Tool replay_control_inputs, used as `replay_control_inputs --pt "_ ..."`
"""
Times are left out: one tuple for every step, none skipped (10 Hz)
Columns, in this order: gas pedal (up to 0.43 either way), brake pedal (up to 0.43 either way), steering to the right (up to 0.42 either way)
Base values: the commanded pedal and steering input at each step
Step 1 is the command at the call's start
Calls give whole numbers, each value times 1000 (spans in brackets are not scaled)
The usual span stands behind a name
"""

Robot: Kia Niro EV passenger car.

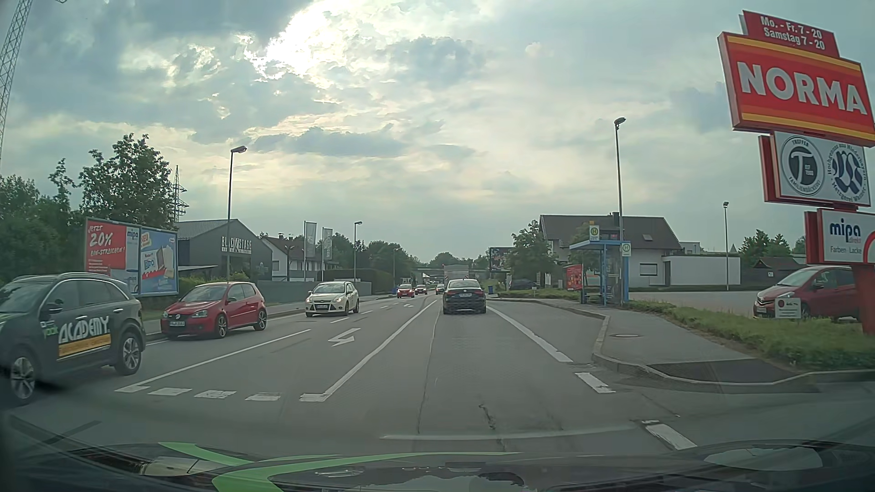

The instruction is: Follow the waypoints while adhering to traffic rules and regulations

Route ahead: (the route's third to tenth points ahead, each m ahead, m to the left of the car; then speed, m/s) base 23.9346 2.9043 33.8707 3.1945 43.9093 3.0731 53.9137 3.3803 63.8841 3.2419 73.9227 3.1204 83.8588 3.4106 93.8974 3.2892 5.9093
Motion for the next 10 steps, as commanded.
replay_control_inputs --pt "197 0 -7" --pt "197 0 -6" --pt "197 0 -6" --pt "197 0 -6" --pt "189 0 -6" --pt "189 0 -5" --pt "189 0 -2" --pt "189 0 0" --pt "189 0 1" --pt "189 0 0"
